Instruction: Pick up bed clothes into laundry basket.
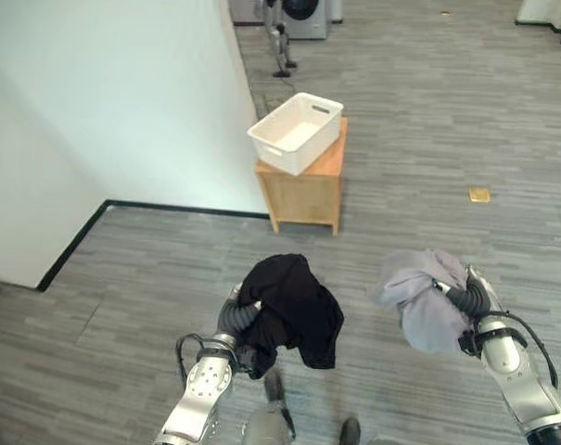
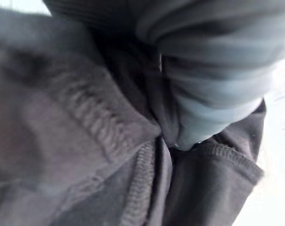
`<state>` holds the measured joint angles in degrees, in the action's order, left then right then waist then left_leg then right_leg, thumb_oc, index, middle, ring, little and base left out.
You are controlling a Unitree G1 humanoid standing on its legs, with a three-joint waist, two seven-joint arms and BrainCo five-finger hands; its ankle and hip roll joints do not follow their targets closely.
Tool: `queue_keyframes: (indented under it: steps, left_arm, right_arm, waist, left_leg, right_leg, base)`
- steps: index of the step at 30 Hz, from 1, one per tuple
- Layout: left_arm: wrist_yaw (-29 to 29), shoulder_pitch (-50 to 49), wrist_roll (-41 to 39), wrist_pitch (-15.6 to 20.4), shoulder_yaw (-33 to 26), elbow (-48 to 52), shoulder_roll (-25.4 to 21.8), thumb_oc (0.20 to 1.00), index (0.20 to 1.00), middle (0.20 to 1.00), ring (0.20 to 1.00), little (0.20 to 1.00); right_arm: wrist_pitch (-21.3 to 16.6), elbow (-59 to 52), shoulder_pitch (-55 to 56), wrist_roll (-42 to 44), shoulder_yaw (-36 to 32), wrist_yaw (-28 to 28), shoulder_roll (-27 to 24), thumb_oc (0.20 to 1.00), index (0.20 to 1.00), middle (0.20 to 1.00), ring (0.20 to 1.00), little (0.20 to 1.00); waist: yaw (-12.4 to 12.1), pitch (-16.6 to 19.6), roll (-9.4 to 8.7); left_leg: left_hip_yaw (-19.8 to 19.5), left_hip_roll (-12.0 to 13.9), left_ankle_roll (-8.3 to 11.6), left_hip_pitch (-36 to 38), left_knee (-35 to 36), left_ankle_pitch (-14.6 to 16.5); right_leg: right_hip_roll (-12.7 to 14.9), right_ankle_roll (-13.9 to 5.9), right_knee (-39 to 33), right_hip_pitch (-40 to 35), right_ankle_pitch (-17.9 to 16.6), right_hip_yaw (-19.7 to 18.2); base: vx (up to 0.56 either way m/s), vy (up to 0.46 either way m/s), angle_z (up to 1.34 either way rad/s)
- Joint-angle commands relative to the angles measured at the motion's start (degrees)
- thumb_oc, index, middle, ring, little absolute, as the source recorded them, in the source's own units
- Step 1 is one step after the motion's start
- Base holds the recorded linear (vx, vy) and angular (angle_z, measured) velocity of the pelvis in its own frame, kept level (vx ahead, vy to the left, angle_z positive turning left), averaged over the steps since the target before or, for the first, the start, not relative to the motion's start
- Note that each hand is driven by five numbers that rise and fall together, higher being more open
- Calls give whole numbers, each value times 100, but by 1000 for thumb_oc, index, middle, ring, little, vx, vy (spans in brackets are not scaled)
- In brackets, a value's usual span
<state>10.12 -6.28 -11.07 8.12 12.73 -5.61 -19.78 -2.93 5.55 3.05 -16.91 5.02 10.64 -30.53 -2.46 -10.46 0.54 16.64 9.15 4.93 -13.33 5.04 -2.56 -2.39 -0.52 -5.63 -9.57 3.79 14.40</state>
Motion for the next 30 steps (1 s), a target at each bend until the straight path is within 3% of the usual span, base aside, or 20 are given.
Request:
queue_keyframes:
  steps: [1,2,4,6,9,11,12,13,14,17,19,21,22,23,24,25,26,28,30]
  left_arm:
    - [-24,25,-87,292,-254,540,-54,200,200,200,200,200]
    - [-67,-35,-98,294,-258,583,-79,200,200,200,200,200]
    - [-76,-138,-132,266,-266,592,-116,200,200,200,200,200]
    - [-97,-139,-205,222,-212,570,-203,200,200,200,200,200]
    - [-118,-163,-169,185,-195,656,-382,200,200,200,200,200]
    - [-97,-106,-130,182,-174,662,-468,200,200,200,200,200]
    - [-20,30,-113,181,-98,608,-447,200,200,200,200,200]
    - [-19,39,-112,182,-100,603,-443,200,200,200,200,200]
    - [-15,78,-104,189,-103,585,-444,200,200,200,200,200]
    - [-47,29,-144,197,-219,632,-412,200,200,200,200,200]
    - [-65,-60,-172,204,-308,635,-347,200,200,200,200,200]
    - [-41,-120,-90,175,-384,590,-298,200,200,200,200,200]
    - [-157,-225,-106,217,-426,628,-238,200,200,200,200,200]
    - [-159,-225,-105,215,-433,632,-238,200,200,200,200,200]
    - [-164,-238,-124,231,-429,623,-124,200,200,200,200,200]
    - [-143,-205,-225,282,-413,672,-32,200,200,200,200,200]
    - [-143,-195,-225,282,-416,671,-33,200,200,200,200,200]
    - [-161,-142,-337,324,-328,678,29,200,200,200,200,200]
    - [-150,-101,-437,345,-293,704,-11,200,200,200,200,200]
  right_arm:
    - [-301,-472,-124,125,-380,64,-351,200,200,200,200,200]
    - [-292,-509,-80,91,-392,40,-309,200,200,200,200,200]
    - [-250,-478,-15,-10,-409,80,-231,200,200,200,200,200]
    - [-231,-512,111,-61,-471,109,-86,200,200,200,200,200]
    - [-223,-651,-6,-168,-462,131,-47,200,200,200,200,200]
    - [-227,-796,-87,-161,-495,142,-9,200,200,200,200,200]
    - [-270,-907,-177,-83,-547,234,-30,200,200,200,200,200]
    - [-269,-907,-184,-82,-548,233,-34,200,200,200,200,200]
    - [-293,-986,-217,-23,-591,264,-46,200,200,200,200,200]
    - [-344,-1214,-403,46,-592,270,-46,200,200,200,200,200]
    - [-355,-1326,-414,54,-601,256,-60,200,200,200,200,200]
    - [-345,-1389,-500,-49,-566,296,-151,200,200,200,200,200]
    - [-331,-1521,-668,-196,-463,191,-206,200,200,200,200,200]
    - [-329,-1523,-675,-197,-459,190,-204,200,200,200,200,200]
    - [-356,-1602,-809,-240,-374,189,-184,200,200,200,200,200]
    - [-427,-1710,-1008,-270,-364,296,-274,200,200,200,200,200]
    - [-427,-1708,-1018,-269,-366,297,-274,200,200,200,200,200]
    - [-426,-1684,-1400,-341,-292,432,-466,200,200,200,200,200]
    - [-334,-1540,-1728,-349,-133,422,-634,200,200,200,200,200]
  waist:
    - [-384,192,-44]
    - [-403,241,4]
    - [-496,349,-72]
    - [-486,358,-237]
    - [-366,258,-330]
    - [-210,155,-253]
    - [18,-10,-222]
    - [24,-7,-205]
    - [99,-47,-217]
    - [120,0,-227]
    - [149,54,-216]
    - [121,54,-226]
    - [-7,84,-252]
    - [-3,74,-267]
    - [-71,92,-271]
    - [-225,-36,-296]
    - [-205,-33,-309]
    - [-404,-215,-380]
    - [-493,-224,-404]
  left_leg:
    - [-40,284,346,-33,-13,-837]
    - [42,311,275,-9,-4,-1035]
    - [55,221,224,114,-4,-1136]
    - [198,57,82,305,-4,-965]
    - [203,-180,-181,706,-4,-580]
    - [67,-146,-246,907,-4,-396]
    - [-155,-233,-254,1061,-4,-306]
    - [-165,-210,-247,1043,-4,-322]
    - [-269,-286,-234,1144,-4,-253]
    - [-301,-307,-172,1364,-4,11]
    - [-404,-310,-117,1602,-4,209]
    - [-467,-292,-82,1866,-4,443]
    - [-456,-333,-78,2250,-203,659]
    - [-455,-345,-78,2240,-210,640]
    - [-391,-293,-41,2195,-708,678]
    - [-555,-133,86,1659,-2287,438]
    - [-577,-140,82,1596,-2337,430]
    - [-734,-97,182,840,-3641,215]
    - [-480,-10,126,437,-3436,317]
  right_leg:
    - [873,-828,63,-621,255,81]
    - [867,-834,63,-653,219,26]
    - [999,-896,246,-735,162,-48]
    - [1209,-1036,979,-594,-143,-64]
    - [1502,-1279,2550,190,-1060,-335]
    - [1311,-1169,3075,867,-1036,-581]
    - [743,-935,2883,1352,-437,-820]
    - [721,-920,2864,1359,-459,-806]
    - [536,-901,2575,1442,-218,-846]
    - [674,-789,1344,1433,-278,-523]
    - [753,-858,780,1672,-627,-398]
    - [922,-946,446,1937,-890,-227]
    - [991,-887,305,1617,-939,-51]
    - [1003,-880,294,1619,-961,-55]
    - [992,-817,240,1448,-947,11]
    - [951,-609,219,1072,-894,62]
    - [964,-601,213,1096,-914,79]
    - [970,-420,99,712,-768,236]
    - [991,-449,63,541,-643,272]
  base:
    - [539,160,-16]
    - [719,222,-19]
    - [457,177,-16]
    - [412,170,-36]
    - [382,199,7]
    - [384,110,48]
    - [289,39,87]
    - [337,14,75]
    - [204,-32,90]
    - [365,-70,112]
    - [418,-125,37]
    - [503,-183,26]
    - [417,-141,39]
    - [397,-134,31]
    - [284,-222,6]
    - [280,-221,-2]
    - [243,-256,4]
    - [145,-170,15]
    - [234,-24,-4]
